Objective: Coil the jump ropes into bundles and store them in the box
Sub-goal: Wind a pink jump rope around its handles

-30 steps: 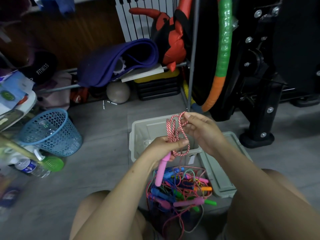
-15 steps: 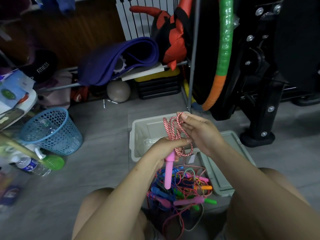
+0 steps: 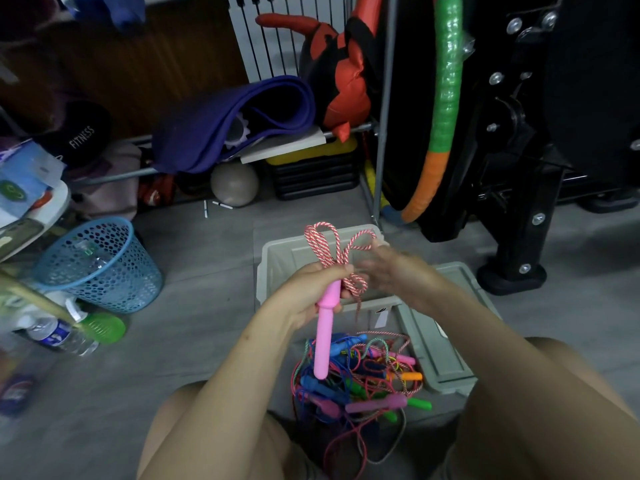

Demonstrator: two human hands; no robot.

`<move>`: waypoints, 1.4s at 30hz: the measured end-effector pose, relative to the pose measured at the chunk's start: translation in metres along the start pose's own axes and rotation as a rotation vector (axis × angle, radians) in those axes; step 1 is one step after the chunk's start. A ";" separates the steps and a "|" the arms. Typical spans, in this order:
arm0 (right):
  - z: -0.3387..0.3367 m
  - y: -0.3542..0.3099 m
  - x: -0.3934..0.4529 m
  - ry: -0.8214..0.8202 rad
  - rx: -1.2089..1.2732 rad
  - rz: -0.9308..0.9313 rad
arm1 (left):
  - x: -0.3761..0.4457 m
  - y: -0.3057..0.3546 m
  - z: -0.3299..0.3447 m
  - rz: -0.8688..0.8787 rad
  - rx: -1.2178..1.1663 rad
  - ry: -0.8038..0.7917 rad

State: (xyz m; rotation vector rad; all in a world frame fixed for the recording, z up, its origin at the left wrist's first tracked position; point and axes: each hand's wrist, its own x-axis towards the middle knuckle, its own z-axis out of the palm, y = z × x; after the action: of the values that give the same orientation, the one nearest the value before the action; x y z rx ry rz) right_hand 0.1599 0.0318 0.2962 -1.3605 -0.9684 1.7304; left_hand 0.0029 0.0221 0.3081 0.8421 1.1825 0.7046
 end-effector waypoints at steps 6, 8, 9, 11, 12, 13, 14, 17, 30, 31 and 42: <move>-0.002 0.017 -0.009 -0.291 -0.491 0.101 | -0.001 0.009 -0.022 0.100 -0.211 0.051; -0.010 0.013 -0.014 -0.299 -0.609 0.019 | 0.001 0.012 -0.031 0.111 -0.246 0.131; -0.015 0.011 -0.016 -0.312 -0.663 -0.017 | 0.002 0.012 -0.036 0.113 -0.243 0.169; -0.024 0.007 -0.017 -0.318 -0.841 -0.067 | 0.003 0.010 -0.044 0.110 -0.182 0.240; -0.029 0.005 -0.017 -0.305 -0.929 -0.095 | 0.004 0.009 -0.048 0.103 -0.114 0.282; -0.033 0.004 -0.017 -0.275 -0.986 -0.131 | 0.005 0.007 -0.050 0.092 -0.025 0.327; -0.037 0.003 -0.017 -0.235 -0.991 -0.167 | 0.006 0.004 -0.052 0.081 0.064 0.364; -0.038 0.000 -0.019 -0.177 -0.638 -0.290 | 0.006 0.000 -0.049 0.072 0.201 0.332; 0.002 -0.012 -0.021 -0.280 0.243 -0.478 | 0.001 -0.014 0.010 0.021 0.423 -0.080; 0.003 -0.013 -0.020 -0.270 0.246 -0.475 | 0.002 -0.014 0.010 0.025 0.424 -0.069; 0.004 0.009 -0.004 0.054 -0.310 -0.110 | 0.003 0.002 -0.012 -0.023 0.012 0.042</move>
State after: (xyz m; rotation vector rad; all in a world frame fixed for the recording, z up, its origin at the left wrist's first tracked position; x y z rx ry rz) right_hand 0.1564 0.0236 0.2902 -1.5068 -1.2955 1.4976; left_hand -0.0083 0.0279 0.3059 0.8258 1.2328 0.7000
